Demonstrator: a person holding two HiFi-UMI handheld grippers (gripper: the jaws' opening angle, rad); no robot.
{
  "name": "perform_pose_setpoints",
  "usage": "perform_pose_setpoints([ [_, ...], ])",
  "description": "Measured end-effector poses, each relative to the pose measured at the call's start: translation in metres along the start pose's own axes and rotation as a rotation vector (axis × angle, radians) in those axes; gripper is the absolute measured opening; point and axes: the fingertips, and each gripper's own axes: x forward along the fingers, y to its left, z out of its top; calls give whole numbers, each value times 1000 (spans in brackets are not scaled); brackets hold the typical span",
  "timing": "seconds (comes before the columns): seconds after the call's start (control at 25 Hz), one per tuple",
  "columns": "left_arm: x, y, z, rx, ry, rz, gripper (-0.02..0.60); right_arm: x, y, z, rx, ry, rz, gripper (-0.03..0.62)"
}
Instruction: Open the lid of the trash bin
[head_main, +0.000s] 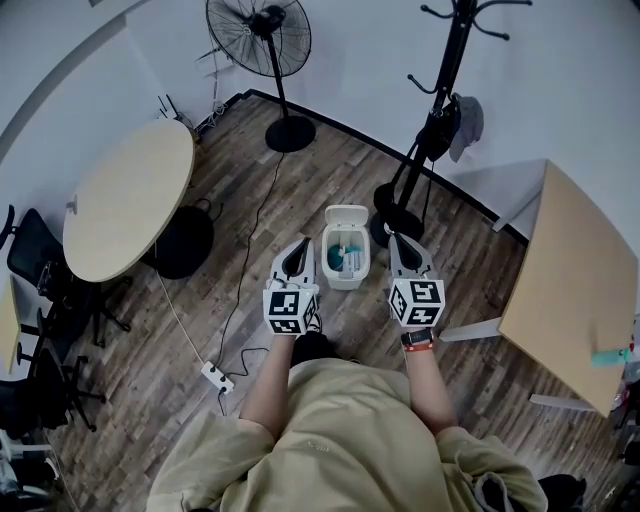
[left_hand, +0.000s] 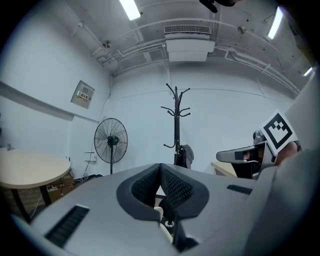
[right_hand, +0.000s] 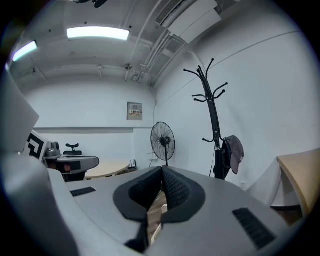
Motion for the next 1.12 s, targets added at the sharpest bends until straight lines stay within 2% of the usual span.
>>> perform_pose_setpoints([
  [0.32, 2, 0, 1, 2, 15, 13, 23, -3, 5, 5, -2, -10, 7, 15],
  [0.88, 28, -9, 2, -23, 27, -44, 23, 8, -2, -7, 16, 16, -14, 15],
  [1.12, 52, -5, 3, -10, 40, -69, 23, 30, -9, -8, 35, 22, -15, 15],
])
